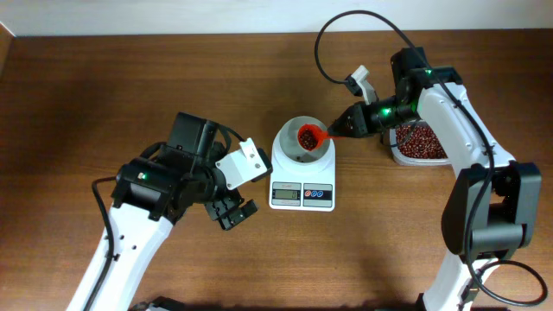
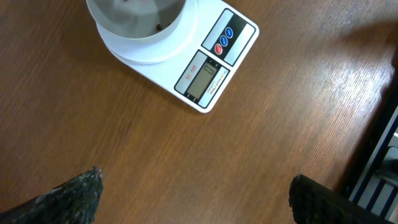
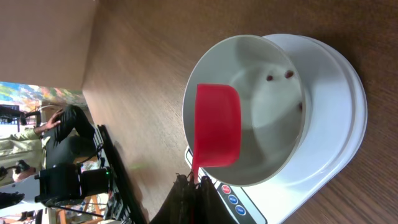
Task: Scoop and weigh 50g on scale
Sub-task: 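Carry the filled scoop with the right gripper over the white bowl, then tilt the orange scoop with the right gripper to pour beans into bowl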
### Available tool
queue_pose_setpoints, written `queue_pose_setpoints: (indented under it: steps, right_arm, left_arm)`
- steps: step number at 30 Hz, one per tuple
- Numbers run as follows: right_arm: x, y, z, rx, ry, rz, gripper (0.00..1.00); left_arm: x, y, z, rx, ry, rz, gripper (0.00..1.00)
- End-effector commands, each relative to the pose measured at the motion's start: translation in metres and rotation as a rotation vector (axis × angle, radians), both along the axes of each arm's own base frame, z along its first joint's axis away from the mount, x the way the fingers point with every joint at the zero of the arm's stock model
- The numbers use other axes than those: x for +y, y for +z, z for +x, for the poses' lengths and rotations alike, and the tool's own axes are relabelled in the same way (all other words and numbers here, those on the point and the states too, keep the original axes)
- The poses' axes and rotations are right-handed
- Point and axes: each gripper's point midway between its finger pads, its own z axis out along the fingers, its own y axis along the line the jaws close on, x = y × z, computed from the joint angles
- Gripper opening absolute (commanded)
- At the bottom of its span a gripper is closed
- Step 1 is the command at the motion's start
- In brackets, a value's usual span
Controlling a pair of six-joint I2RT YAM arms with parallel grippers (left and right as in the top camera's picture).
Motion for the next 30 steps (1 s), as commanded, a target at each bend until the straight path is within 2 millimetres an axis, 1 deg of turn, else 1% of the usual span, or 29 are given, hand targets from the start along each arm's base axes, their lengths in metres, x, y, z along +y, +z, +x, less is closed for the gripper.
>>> queue_pose_setpoints:
  steps: [1, 4, 6, 9, 11, 13, 15, 16, 17, 18, 19, 20, 21, 22, 23, 24, 26, 27, 28, 30]
  right_arm:
    - [0.003, 0.004, -0.002, -0.020, 0.017, 0.008, 0.04]
    - [0.003, 0.004, -0.002, -0.022, 0.017, 0.008, 0.04]
    - [0.004, 0.006, -0.003, -0.052, 0.044, 0.023, 0.04]
    - [0.004, 0.006, 0.000, -0.075, 0.046, 0.024, 0.04]
    - [0.005, 0.007, -0.002, -0.114, 0.083, 0.030, 0.04]
    - [0.001, 0.001, 0.007, -0.105, 0.038, -0.020, 0.04]
    - [0.007, 0.007, -0.002, -0.154, 0.113, 0.027, 0.04]
    - [0.000, -0.003, 0.005, -0.111, 0.051, -0.049, 0.04]
    - [-0.003, -0.007, 0.006, -0.094, 0.031, -0.076, 0.04]
    - [0.004, 0.001, 0.000, -0.142, 0.099, -0.013, 0.04]
    - [-0.004, -0.008, 0.009, -0.098, 0.020, -0.089, 0.04]
    - [-0.007, -0.012, 0.012, -0.071, -0.016, -0.120, 0.04]
    - [0.002, -0.003, 0.005, -0.118, 0.057, -0.049, 0.04]
    - [-0.002, -0.010, 0.011, -0.084, 0.000, -0.106, 0.04]
    - [-0.002, -0.009, 0.009, -0.080, 0.008, -0.099, 0.04]
    - [0.006, 0.000, 0.004, -0.127, 0.072, -0.030, 0.04]
    - [0.000, -0.008, 0.009, -0.068, -0.004, -0.089, 0.04]
    - [0.006, -0.001, 0.005, -0.102, 0.047, -0.036, 0.04]
    - [-0.003, -0.010, 0.012, -0.049, -0.035, -0.113, 0.04]
    - [0.005, -0.001, 0.009, -0.095, 0.020, -0.043, 0.04]
  left_arm:
    - [-0.002, 0.006, 0.003, -0.018, -0.015, -0.013, 0.99]
    - [-0.002, 0.006, 0.003, -0.018, -0.015, -0.013, 0.99]
    - [-0.002, 0.006, 0.003, -0.018, -0.015, -0.013, 0.99]
    - [-0.002, 0.006, 0.003, -0.018, -0.015, -0.013, 0.99]
    - [-0.002, 0.006, 0.003, -0.018, -0.015, -0.013, 0.99]
    - [-0.002, 0.006, 0.003, -0.018, -0.015, -0.013, 0.99]
    - [-0.002, 0.006, 0.003, -0.018, -0.015, -0.013, 0.99]
    - [-0.002, 0.006, 0.003, -0.019, -0.015, -0.014, 0.99]
    - [-0.002, 0.006, 0.003, -0.018, -0.015, -0.013, 0.99]
    - [-0.002, 0.006, 0.003, -0.018, -0.015, -0.013, 0.99]
    - [-0.002, 0.006, 0.003, -0.018, -0.015, -0.013, 0.99]
    - [-0.002, 0.006, 0.003, -0.019, -0.015, -0.014, 0.99]
    - [-0.002, 0.006, 0.003, -0.018, -0.015, -0.013, 0.99]
    - [-0.002, 0.006, 0.003, -0.019, -0.015, -0.014, 0.99]
    - [-0.002, 0.006, 0.003, -0.018, -0.015, -0.013, 0.99]
    - [-0.002, 0.006, 0.003, -0.018, -0.015, -0.013, 0.99]
    - [-0.002, 0.006, 0.003, -0.018, -0.015, -0.013, 0.99]
    - [-0.002, 0.006, 0.003, -0.018, -0.015, -0.013, 0.99]
    - [-0.002, 0.006, 0.003, -0.018, -0.015, -0.013, 0.99]
    - [-0.002, 0.006, 0.003, -0.018, -0.015, -0.013, 0.99]
